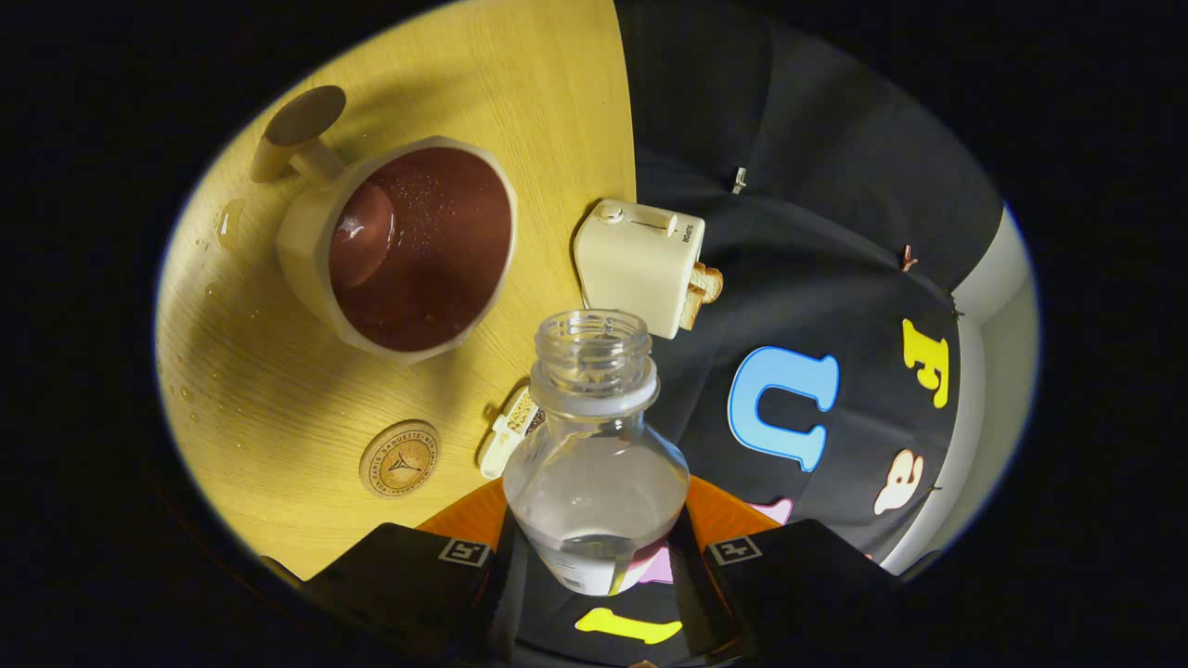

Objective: Take the bottle from table, then pour the juice into the cup, finally place the bottle on the coaster

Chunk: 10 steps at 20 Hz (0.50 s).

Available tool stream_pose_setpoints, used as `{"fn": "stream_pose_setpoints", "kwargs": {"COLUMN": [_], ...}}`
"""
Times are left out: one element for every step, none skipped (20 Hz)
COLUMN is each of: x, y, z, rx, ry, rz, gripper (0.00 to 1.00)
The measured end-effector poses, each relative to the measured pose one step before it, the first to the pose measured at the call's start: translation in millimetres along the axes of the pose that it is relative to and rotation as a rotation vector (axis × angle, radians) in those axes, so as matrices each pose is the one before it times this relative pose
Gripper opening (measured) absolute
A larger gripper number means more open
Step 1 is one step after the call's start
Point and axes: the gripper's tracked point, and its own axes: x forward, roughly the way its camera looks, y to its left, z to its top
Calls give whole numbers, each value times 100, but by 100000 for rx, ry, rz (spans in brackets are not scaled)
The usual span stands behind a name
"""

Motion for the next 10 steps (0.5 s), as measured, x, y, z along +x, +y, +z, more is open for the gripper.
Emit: {"fn": "stream_pose_setpoints", "kwargs": {"x": [4, -10, -78, 17, -88, 15, 71, 60, 13, 53], "y": [-20, -31, -26, -35, 7, -174, -31, -53, 13, -82], "z": [-50, 37, -58, 133, 25, 121, -28, -7, -108, 8], "rx": [-1530, -1304, -859, -363, -342, -303, -814, -1059, -935, -837], "ry": [-692, -76, -171, -254, -328, -432, -86, 45, -125, -103], "rz": [180, -152, -108, -209, -150, -471, -73, -128, -292, -267], "gripper": [69, 69, 69, 70, 69, 69, 69, 69, 69, 69]}}
